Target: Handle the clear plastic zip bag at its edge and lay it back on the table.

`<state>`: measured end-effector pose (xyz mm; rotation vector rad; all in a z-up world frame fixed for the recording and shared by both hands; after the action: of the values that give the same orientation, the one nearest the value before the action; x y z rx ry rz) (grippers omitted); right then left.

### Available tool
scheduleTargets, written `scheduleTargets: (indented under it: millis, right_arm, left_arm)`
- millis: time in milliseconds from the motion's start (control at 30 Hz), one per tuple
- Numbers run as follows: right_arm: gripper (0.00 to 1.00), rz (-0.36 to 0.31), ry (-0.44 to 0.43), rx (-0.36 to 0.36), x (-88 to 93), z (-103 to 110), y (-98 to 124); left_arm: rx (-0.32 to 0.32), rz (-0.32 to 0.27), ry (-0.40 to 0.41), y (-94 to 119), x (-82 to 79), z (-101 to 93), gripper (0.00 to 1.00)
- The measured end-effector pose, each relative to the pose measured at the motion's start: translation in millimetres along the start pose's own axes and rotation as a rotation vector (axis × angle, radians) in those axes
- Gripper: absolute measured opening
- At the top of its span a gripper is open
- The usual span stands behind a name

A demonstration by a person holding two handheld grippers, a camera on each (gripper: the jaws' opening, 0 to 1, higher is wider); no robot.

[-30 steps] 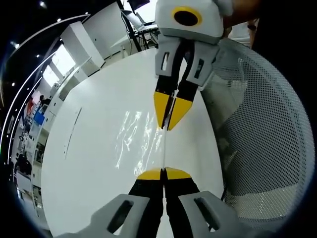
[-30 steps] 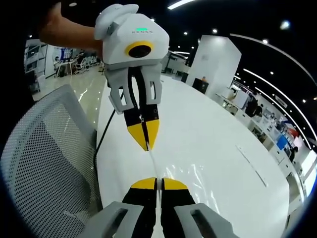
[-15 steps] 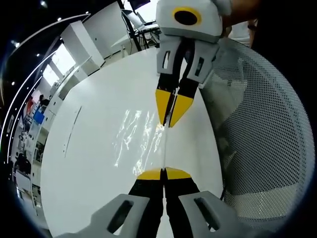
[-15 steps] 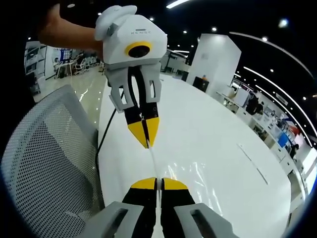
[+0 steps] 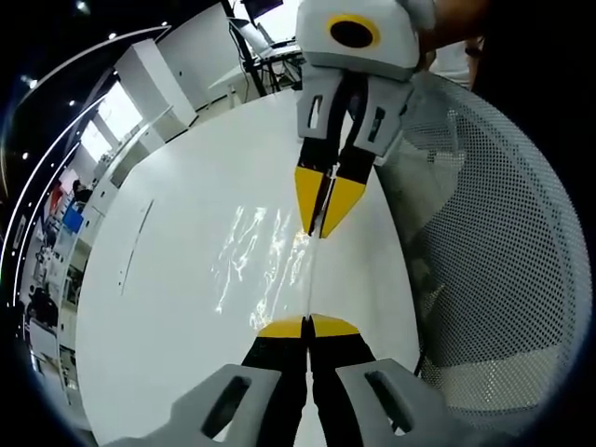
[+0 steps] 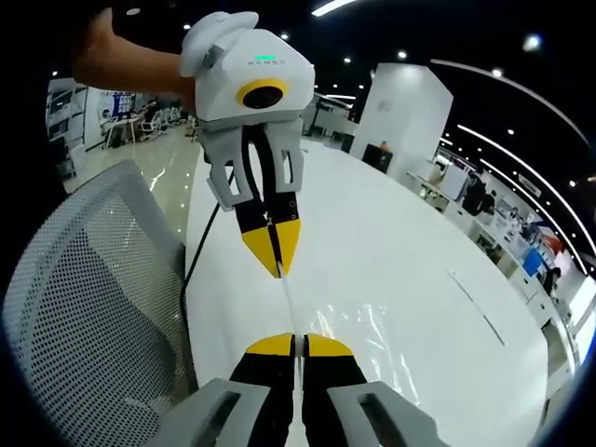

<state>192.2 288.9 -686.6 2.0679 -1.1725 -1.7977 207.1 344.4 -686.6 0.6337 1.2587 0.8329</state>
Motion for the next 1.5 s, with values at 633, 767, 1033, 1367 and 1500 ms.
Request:
scheduleTargets:
  millis: [633,767,1033,1367,1500]
  right_arm:
    - [0.00,0.000,-0.005,0.009,1.7,-2.3,2.3]
    - [0.00,0.001,-0.003,0.010,2.1,-2.5,2.8]
    - [0.00,0.000,-0.002,0.014,1.9,-3.6,3.9]
    - [0.00,0.006,-0.005,0.015,4.2,-3.4,5.5]
    - [0.00,0.007,-0.004,0.015,5.2,-3.2,5.8]
  left_arm:
    - [0.001,-0.006,0.004,-0.5,2.7,3.5,0.00]
    - [0.001,-0.006,0.004,-0.4,2.2,3.5,0.00]
    - [-0.001,-0.010,0.009,0.2,1.1,3.8,0.00]
    - [-0.004,-0.006,0.013,1.8,5.1,4.4,0.00]
    - [-0.005,-0.007,0.016,2.1,5.3,4.2,0.00]
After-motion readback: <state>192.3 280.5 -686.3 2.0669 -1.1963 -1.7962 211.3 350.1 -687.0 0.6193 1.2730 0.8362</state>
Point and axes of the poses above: the point that each gripper's makers call its tool centre point, and the gripper's own axes: y roughly backward along the fingers, z roughly to its left, x roughly out of its underside, the point moved 1 cm from there along y, roughly backward along the fingers, and after that the axes turned 3 degrees about x, right-handed, at the moved point
